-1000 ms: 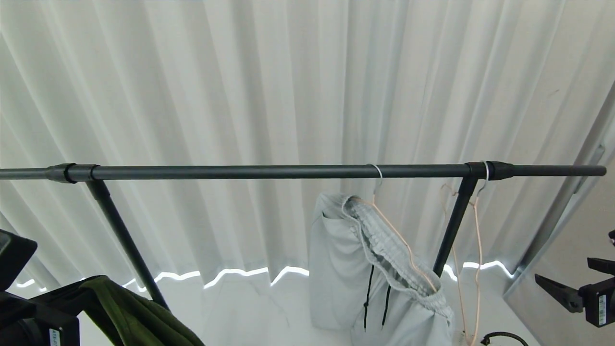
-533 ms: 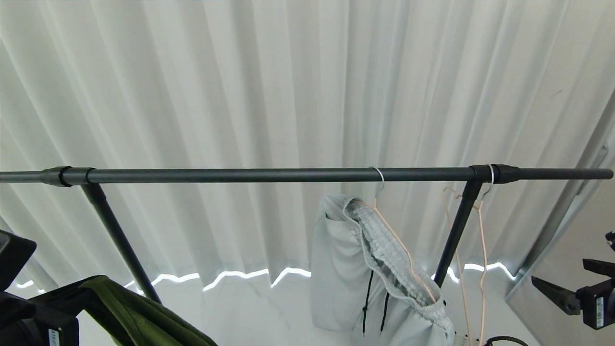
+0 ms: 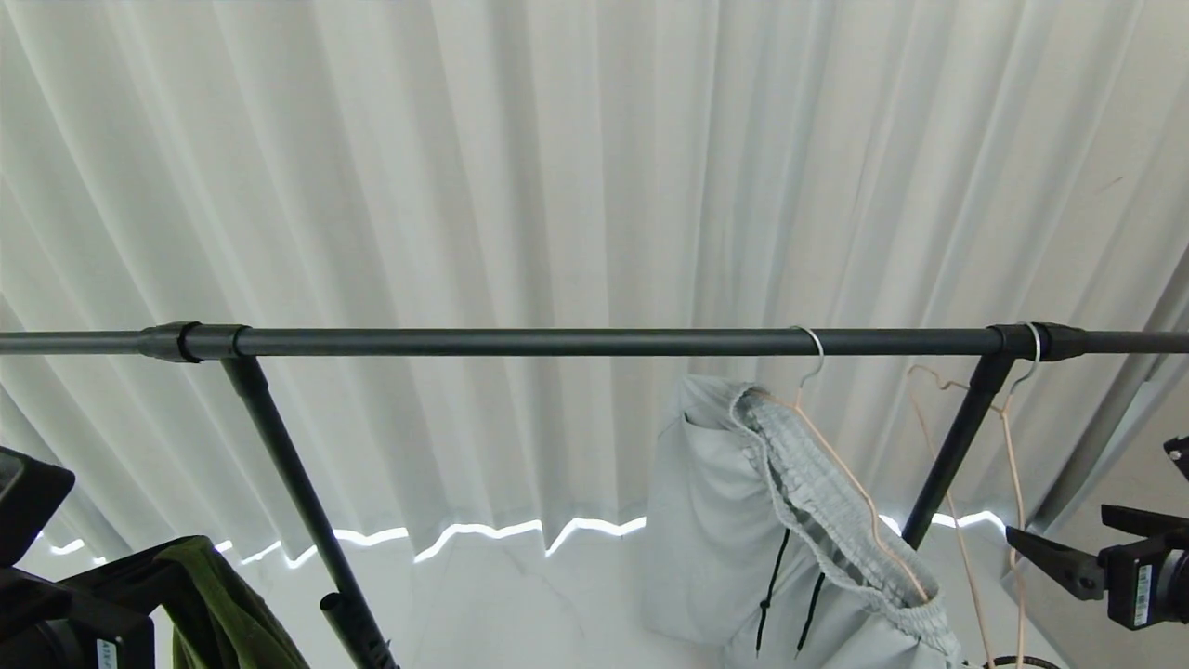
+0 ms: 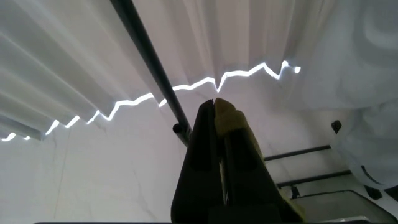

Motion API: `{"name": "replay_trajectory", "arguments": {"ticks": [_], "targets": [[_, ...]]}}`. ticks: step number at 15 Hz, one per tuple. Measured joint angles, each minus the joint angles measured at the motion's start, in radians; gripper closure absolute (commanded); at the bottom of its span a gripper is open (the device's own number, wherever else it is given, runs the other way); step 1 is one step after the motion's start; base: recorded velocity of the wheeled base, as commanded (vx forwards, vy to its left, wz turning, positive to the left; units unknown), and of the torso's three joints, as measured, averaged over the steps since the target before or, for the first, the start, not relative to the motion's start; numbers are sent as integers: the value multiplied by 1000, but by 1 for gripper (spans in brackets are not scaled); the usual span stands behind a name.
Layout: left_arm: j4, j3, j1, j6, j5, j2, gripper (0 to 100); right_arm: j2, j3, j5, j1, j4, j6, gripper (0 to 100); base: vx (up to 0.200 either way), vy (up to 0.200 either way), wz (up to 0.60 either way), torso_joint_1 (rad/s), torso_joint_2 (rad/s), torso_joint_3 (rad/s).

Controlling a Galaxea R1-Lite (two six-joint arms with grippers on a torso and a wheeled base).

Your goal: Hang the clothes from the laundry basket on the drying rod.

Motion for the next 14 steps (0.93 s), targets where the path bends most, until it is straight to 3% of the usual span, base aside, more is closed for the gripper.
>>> {"name": "replay_trajectory", "arguments": {"ticks": [5, 9, 14], "targets": [[0, 1, -1, 9, 0, 0, 100, 117, -19, -197, 99, -4, 124, 0, 0, 0, 0, 0, 0, 0], [0, 6, -3, 16, -1, 0, 100, 193, 1, -223, 174, -55, 176, 0, 0, 0, 0, 0, 0, 0], [0, 10, -3, 24, -1, 0, 100, 267, -7, -300, 188, -158, 251, 0, 0, 0, 0, 0, 0, 0]]}}
